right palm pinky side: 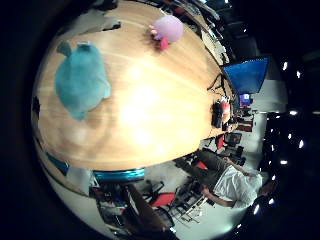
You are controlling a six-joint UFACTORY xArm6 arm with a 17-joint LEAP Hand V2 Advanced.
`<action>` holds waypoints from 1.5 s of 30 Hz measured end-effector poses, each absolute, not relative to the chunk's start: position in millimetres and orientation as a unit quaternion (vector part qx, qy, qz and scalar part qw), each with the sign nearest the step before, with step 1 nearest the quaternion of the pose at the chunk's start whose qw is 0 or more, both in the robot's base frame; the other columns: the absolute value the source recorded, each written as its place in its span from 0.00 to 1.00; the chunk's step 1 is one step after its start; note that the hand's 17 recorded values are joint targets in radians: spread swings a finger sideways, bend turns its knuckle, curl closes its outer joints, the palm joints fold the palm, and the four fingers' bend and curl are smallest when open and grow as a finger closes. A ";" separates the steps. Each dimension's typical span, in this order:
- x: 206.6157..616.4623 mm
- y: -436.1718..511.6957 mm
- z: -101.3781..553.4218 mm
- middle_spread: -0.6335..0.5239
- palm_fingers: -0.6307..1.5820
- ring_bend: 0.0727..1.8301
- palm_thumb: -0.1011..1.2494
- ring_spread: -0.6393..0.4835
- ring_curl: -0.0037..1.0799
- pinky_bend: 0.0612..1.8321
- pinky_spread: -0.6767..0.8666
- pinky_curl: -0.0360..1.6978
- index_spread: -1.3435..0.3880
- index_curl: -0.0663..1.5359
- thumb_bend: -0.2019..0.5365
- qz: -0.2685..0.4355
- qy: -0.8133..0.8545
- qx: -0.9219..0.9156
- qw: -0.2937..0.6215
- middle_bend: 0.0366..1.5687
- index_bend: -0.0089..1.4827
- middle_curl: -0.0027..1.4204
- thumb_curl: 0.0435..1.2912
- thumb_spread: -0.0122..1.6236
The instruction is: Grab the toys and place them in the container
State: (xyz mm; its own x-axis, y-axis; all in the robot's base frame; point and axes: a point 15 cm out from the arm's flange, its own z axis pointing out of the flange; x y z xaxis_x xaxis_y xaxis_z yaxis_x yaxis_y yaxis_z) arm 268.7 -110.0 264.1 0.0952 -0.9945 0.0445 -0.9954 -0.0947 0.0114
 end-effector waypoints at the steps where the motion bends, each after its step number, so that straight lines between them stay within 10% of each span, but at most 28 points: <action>1: 268.6 -110.2 261.0 0.26 0.47 0.37 0.49 0.25 0.15 0.40 0.49 0.02 0.44 0.26 0.23 0.010 -0.673 0.739 0.020 0.10 0.13 0.21 0.31 0.60; 28: 307.9 -129.8 191.8 0.25 0.47 0.39 0.55 0.25 0.18 0.43 0.51 0.02 0.44 0.24 0.27 -0.002 -0.681 0.732 0.021 0.10 0.14 0.22 0.32 0.61; 33: 320.8 -123.0 194.5 0.12 0.85 0.49 0.70 0.17 0.24 0.56 0.21 0.06 0.42 0.27 0.34 0.005 -0.691 0.722 -0.015 0.24 0.17 0.28 0.37 0.61; 45: 335.3 -122.5 218.7 0.14 0.84 0.64 0.83 0.28 0.43 0.69 0.12 0.19 0.44 0.44 0.36 0.032 -0.691 0.719 -0.069 0.48 0.37 0.45 0.46 0.62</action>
State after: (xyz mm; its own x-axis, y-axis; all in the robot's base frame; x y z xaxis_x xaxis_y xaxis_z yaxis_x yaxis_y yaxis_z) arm 335.3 -122.5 218.7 0.0440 -0.9978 -0.0488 -0.9890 -0.0366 -0.1435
